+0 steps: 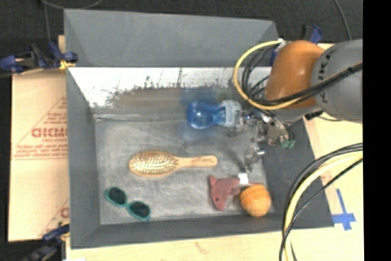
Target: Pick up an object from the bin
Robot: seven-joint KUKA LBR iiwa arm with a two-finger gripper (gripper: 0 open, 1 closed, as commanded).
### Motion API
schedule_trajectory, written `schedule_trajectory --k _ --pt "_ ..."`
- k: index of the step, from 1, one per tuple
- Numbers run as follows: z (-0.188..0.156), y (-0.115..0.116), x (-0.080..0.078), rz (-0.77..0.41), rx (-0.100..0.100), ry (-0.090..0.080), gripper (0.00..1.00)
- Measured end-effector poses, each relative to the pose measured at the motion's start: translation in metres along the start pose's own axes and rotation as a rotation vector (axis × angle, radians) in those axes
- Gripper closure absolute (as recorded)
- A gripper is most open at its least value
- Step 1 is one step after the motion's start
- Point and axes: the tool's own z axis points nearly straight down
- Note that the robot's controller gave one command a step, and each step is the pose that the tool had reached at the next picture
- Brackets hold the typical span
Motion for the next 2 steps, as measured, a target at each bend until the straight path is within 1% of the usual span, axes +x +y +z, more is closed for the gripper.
schedule_trajectory --k 1,2 --pt "0.004 0.009 0.030 0.237 -0.004 -0.022 0.00" --pt "0.003 0.068 0.023 -0.162 0.006 -0.020 1.00"
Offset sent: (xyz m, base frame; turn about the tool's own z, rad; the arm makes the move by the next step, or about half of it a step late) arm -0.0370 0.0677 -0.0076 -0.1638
